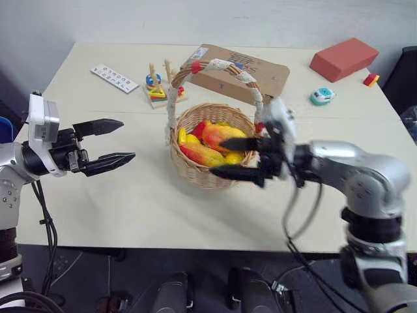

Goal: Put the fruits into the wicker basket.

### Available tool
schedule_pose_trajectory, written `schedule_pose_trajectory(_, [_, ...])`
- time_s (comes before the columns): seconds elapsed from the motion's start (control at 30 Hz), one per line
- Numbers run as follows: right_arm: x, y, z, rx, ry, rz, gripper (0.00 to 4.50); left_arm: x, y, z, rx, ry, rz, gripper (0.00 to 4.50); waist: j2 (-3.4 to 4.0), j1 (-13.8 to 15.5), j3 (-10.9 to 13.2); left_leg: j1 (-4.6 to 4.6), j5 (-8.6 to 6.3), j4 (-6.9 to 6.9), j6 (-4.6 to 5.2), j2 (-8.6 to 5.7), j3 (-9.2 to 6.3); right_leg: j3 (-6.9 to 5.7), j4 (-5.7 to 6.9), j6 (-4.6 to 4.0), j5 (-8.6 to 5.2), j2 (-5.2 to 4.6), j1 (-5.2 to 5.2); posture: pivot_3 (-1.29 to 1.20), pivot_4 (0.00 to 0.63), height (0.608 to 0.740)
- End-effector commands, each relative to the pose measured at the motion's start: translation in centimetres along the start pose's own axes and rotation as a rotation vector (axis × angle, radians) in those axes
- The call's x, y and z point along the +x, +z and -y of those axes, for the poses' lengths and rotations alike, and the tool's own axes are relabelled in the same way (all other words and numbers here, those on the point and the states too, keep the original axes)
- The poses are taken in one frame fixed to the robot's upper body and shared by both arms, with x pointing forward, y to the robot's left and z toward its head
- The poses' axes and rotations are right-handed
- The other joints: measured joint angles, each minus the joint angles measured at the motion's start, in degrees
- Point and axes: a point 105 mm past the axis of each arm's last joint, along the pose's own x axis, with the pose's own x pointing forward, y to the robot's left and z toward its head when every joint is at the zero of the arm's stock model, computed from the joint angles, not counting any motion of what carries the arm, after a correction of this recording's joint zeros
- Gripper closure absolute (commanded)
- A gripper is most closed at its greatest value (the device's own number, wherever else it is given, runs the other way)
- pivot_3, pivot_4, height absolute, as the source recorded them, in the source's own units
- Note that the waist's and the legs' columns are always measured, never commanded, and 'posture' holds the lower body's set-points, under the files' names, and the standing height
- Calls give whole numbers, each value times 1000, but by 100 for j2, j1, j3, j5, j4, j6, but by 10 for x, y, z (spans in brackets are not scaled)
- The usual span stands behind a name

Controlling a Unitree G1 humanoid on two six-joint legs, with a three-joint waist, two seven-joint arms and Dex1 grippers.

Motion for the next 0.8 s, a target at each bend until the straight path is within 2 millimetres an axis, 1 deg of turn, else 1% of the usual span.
schedule_pose_trajectory(0.03, [-23,6,1,-88,-29,11,23,-1,13,4,58,-12,31,0,-1,-10,0,0,1,1,2,0,3,2,-2,3,2,0,1,0,150,740])
schedule_pose_trajectory(0.07, [-28,6,6,-97,-60,11,23,-1,14,4,59,-12,32,0,-1,-23,0,2,1,1,2,1,8,8,-5,7,4,-3,2,0,150,740])
schedule_pose_trajectory(0.17, [-67,11,49,-218,-255,18,23,0,15,5,62,-15,33,0,-2,-56,0,24,4,1,-2,5,17,14,-5,8,4,-4,19,0,150,740])
schedule_pose_trajectory(0.2, [-76,13,60,-261,-302,16,23,0,15,5,61,-16,34,0,-3,-58,1,33,5,0,-2,6,17,14,-5,8,4,-3,27,0,150,740])
schedule_pose_trajectory(0.27, [-81,18,76,-306,-343,42,23,1,14,4,60,-17,34,0,-3,-73,1,41,4,-1,-3,7,18,15,-6,8,4,-4,35,0,150,740])
schedule_pose_trajectory(0.3, [-79,22,83,-317,-345,66,23,1,14,4,59,-18,35,0,-3,-96,1,41,4,-2,-3,8,18,15,-7,8,4,-6,35,0,150,740])
schedule_pose_trajectory(0.33, [-73,25,88,-330,-321,75,23,3,14,3,58,-20,36,0,0,-114,2,43,3,-2,-6,13,23,19,-8,8,4,-7,35,0,150,740])
schedule_pose_trajectory(0.43, [-45,32,98,-366,-247,84,23,8,14,3,57,-33,43,0,1,-138,3,45,6,-5,-20,30,29,18,-13,7,4,2,34,0,150,740])
schedule_pose_trajectory(0.5, [-31,38,101,-375,-201,113,23,10,15,2,58,-38,45,0,1,-125,3,44,10,-7,-28,35,25,14,-14,4,2,6,33,0,150,740])
schedule_pose_trajectory(0.57, [-20,42,102,-337,-142,145,395,12,16,2,59,-43,48,0,3,-104,4,43,10,-7,-28,34,20,12,-9,1,1,5,33,0,150,740])
schedule_pose_trajectory(0.6, [-15,41,102,-330,-117,132,580,12,16,2,60,-45,49,0,3,-96,4,42,10,-7,-28,33,19,11,-10,1,1,5,32,0,150,740])
schedule_pose_trajectory(0.7, [-12,33,101,-322,-71,89,1618,12,17,4,60,-47,48,0,3,-54,4,36,9,-4,-22,18,0,9,-7,1,1,-3,34,0,150,740])
schedule_pose_trajectory(0.8, [-17,33,99,-309,-55,102,2701,12,17,5,57,-45,47,0,3,-59,4,34,4,-1,-10,7,-5,8,-10,2,1,-7,41,0,150,740])
